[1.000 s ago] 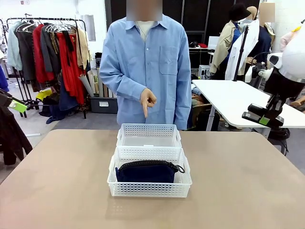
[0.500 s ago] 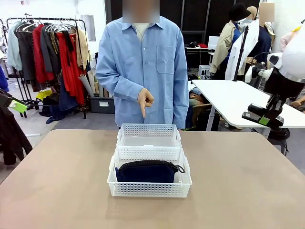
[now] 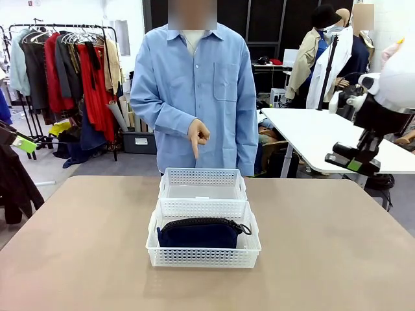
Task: Distribute items into two baskets.
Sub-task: Place the picked Stapler into the Organizing basket as instructed by the person.
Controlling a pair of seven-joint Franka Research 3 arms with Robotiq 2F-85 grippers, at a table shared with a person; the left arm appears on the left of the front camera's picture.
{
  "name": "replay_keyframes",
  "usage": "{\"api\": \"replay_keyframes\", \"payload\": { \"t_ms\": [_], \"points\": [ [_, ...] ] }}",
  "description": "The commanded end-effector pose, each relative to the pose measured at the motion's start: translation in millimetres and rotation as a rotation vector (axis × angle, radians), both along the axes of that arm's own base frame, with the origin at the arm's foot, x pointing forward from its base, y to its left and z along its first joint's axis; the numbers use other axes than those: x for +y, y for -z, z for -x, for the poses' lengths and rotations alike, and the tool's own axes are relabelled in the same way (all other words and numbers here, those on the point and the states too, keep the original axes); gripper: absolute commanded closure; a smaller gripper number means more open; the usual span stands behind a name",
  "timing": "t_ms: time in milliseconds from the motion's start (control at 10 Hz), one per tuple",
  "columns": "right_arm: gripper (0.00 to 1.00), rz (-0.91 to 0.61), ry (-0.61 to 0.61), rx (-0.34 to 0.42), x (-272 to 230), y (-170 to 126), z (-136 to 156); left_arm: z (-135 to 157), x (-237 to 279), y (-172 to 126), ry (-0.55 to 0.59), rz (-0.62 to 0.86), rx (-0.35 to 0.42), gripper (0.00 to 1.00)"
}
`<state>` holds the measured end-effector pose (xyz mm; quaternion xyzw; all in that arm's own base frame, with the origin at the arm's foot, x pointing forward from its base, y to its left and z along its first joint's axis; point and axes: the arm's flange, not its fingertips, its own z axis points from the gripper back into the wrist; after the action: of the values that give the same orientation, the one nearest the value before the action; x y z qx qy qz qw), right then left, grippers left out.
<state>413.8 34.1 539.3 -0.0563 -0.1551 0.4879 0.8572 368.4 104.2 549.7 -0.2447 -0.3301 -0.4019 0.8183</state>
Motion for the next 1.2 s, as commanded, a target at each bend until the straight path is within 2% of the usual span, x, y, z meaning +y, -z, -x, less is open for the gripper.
{"api": "replay_keyframes", "payload": {
  "t_ms": [0,500,1100],
  "points": [
    [1.0,-0.024,-0.035,-0.001,33,9,-6,0,0,0,0.009,0.017,-0.012,0.0],
    [1.0,-0.004,-0.201,0.018,110,28,-5,0,0,0,0.009,0.017,-0.012,0.0],
    [1.0,0.048,-0.415,0.062,207,47,-55,0,0,0,0.009,0.017,-0.012,0.0]
  ]
}}
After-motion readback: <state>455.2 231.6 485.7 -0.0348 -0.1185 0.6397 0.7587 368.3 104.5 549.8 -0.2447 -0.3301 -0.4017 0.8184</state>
